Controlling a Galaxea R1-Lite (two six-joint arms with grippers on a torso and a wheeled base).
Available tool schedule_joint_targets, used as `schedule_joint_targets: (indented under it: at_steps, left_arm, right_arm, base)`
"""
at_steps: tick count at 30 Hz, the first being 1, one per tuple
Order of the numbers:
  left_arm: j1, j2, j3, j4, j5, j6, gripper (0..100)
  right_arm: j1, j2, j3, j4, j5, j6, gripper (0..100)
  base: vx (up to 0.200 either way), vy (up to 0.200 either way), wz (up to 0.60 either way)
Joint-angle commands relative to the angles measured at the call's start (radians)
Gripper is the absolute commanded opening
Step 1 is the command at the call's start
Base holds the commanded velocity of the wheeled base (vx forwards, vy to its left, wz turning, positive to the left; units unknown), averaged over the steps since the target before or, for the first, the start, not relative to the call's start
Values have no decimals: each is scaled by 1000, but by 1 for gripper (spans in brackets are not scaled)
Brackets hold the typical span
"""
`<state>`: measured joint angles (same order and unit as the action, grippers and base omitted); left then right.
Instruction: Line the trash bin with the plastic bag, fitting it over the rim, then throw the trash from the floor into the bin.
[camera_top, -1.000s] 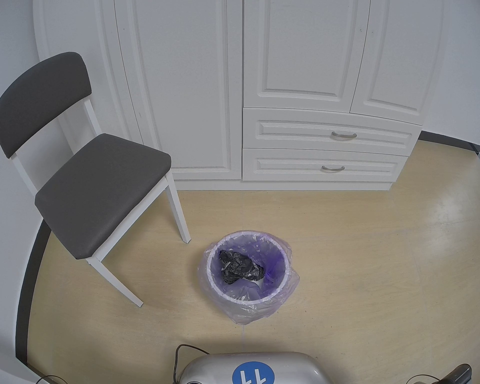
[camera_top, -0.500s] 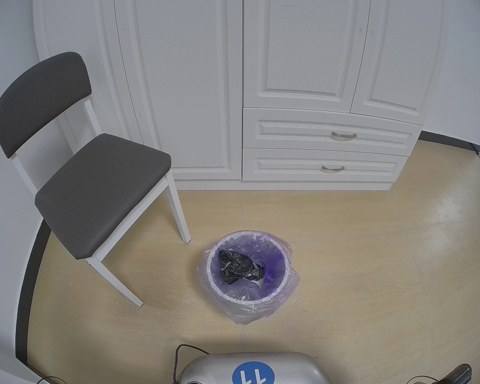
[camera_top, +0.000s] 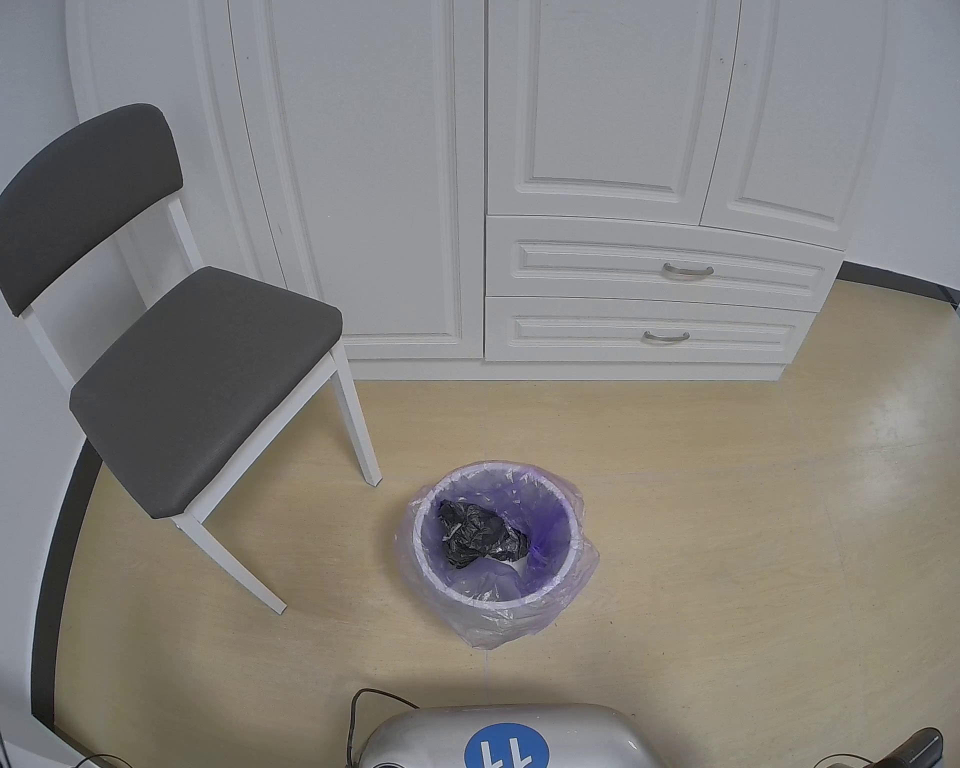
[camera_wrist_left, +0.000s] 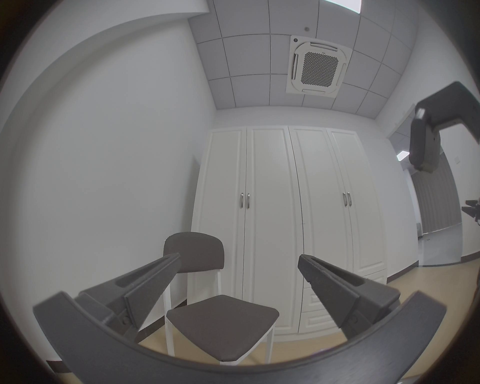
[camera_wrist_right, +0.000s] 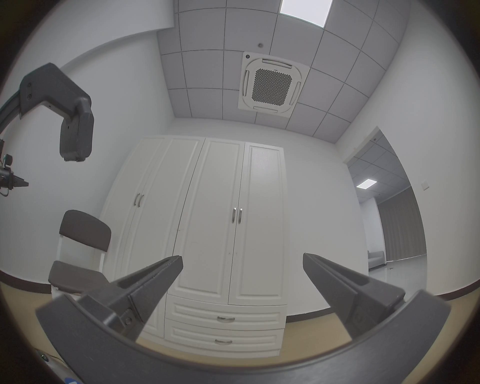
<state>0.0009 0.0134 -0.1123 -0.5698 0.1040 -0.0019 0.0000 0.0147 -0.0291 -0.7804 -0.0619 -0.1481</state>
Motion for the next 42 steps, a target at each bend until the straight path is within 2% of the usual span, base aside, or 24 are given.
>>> schedule_joint_targets:
  at_steps: [1, 10, 13, 22, 30, 33, 39, 42]
  left_arm:
    - [1, -13, 112, -67, 2, 3, 100]
    - [1, -13, 112, 37, 42, -32, 100]
    - [1, -13, 112, 128, 48, -33, 100]
    - [-1, -13, 112, 269, 45, -38, 100]
    - [1, -13, 112, 303, 43, -38, 100]
    - [1, -13, 112, 307, 43, -38, 100]
    - [1, -13, 112, 315, 43, -38, 100]
    - [1, -13, 112, 317, 43, -38, 100]
  right_arm:
    - [0, -15, 29, 46, -4, 1, 100]
    - [0, -15, 29, 167, -9, 10, 100]
    - [0, -15, 29, 260, -9, 16, 100]
    - [0, -15, 29, 463, 1, 42, 100]
    - [0, -15, 29, 639, 4, 51, 100]
    - [0, -15, 29, 687, 30, 51, 100]
    - [0, -15, 29, 705, 50, 51, 100]
    - [0, -13, 29, 710, 86, 70, 100]
  base:
    - [0, 0, 0]
    - [0, 0, 0]
    - [0, 0, 0]
    - [0, 0, 0]
    - [0, 0, 0]
    - [0, 0, 0]
    - [0, 0, 0]
    - [0, 0, 0]
